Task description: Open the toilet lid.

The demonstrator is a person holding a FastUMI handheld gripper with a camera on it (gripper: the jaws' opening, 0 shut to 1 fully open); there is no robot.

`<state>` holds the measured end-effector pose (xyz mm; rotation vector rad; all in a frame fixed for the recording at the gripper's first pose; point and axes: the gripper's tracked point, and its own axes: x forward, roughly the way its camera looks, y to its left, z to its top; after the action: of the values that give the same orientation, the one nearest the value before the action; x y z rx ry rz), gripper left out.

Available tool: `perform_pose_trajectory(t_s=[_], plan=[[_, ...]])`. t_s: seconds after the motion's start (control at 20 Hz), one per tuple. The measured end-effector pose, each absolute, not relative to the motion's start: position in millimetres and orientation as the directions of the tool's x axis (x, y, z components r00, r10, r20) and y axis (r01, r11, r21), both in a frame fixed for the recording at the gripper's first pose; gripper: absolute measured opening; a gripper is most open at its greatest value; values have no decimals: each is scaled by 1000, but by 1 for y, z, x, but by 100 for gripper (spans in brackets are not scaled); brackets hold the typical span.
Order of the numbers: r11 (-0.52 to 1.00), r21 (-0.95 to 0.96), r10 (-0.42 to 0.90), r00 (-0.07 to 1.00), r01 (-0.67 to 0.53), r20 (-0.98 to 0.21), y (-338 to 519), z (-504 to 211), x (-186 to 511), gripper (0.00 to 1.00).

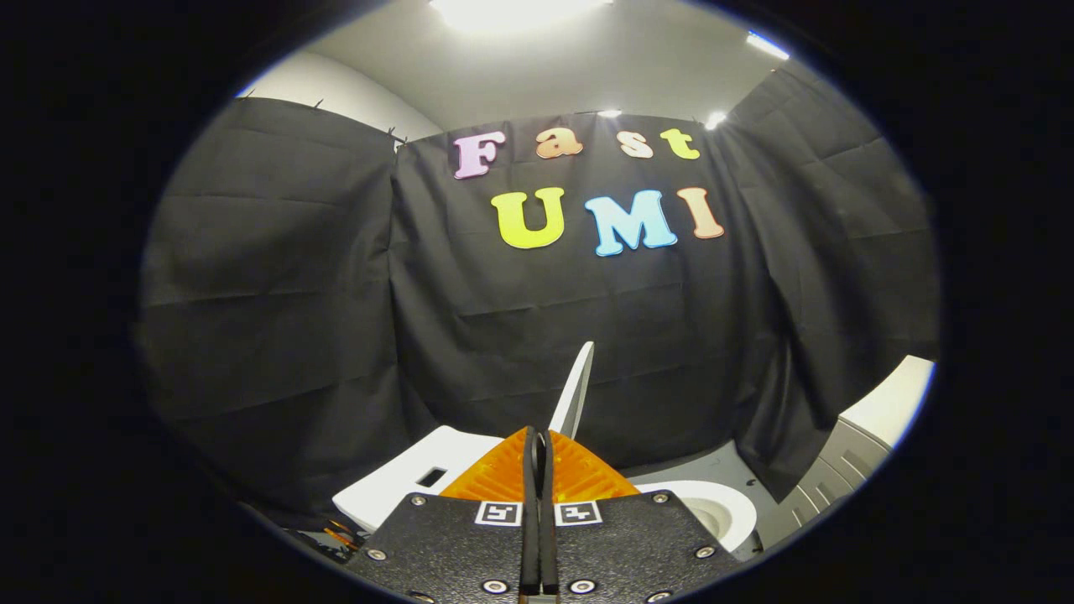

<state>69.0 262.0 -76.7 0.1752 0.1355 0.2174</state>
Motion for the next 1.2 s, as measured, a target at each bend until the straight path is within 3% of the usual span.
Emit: perform_pose_trajectory(t_s=[0.2, 1.2], plan=[[967, 34, 253, 958, -251, -138, 296, -68, 77, 0], [908, 69, 419, 891, -413, -174, 450, -73, 76, 0]])
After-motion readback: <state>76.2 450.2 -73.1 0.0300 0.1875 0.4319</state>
